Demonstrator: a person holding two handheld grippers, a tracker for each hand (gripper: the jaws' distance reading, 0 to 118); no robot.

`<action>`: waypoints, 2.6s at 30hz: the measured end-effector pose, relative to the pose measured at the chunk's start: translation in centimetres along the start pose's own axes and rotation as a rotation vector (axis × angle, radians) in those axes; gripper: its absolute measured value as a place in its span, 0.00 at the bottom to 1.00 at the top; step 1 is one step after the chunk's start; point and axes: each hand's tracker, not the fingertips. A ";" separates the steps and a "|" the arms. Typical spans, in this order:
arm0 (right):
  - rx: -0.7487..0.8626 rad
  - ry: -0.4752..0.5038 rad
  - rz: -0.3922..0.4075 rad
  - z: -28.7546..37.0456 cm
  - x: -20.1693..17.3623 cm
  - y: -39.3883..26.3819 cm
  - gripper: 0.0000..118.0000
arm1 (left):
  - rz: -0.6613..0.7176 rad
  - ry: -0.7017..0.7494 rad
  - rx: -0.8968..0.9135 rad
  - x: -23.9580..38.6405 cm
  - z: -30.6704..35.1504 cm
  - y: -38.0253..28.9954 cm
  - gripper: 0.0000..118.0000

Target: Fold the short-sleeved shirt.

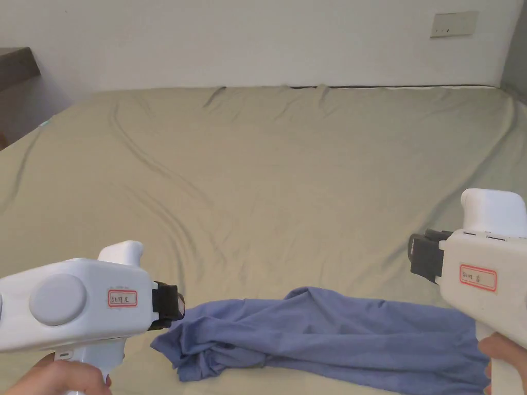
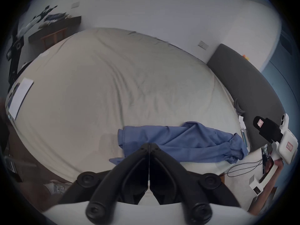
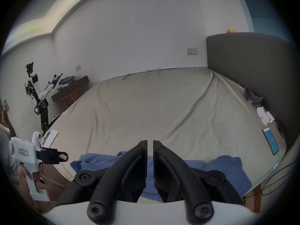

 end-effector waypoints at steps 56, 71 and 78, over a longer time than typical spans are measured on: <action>-0.119 -0.158 -0.263 2.2 12.4 -3.1 0.09 | -0.519 -0.246 -0.445 27.1 -17.9 -1.8 0.15; -0.119 -0.126 -0.276 1.0 11.4 -3.3 0.09 | -0.393 -0.122 -0.124 18.9 -8.5 4.3 0.68; -0.117 -0.113 -0.274 1.2 11.1 -3.2 0.09 | -0.412 -0.252 -0.207 20.3 -10.7 2.1 0.01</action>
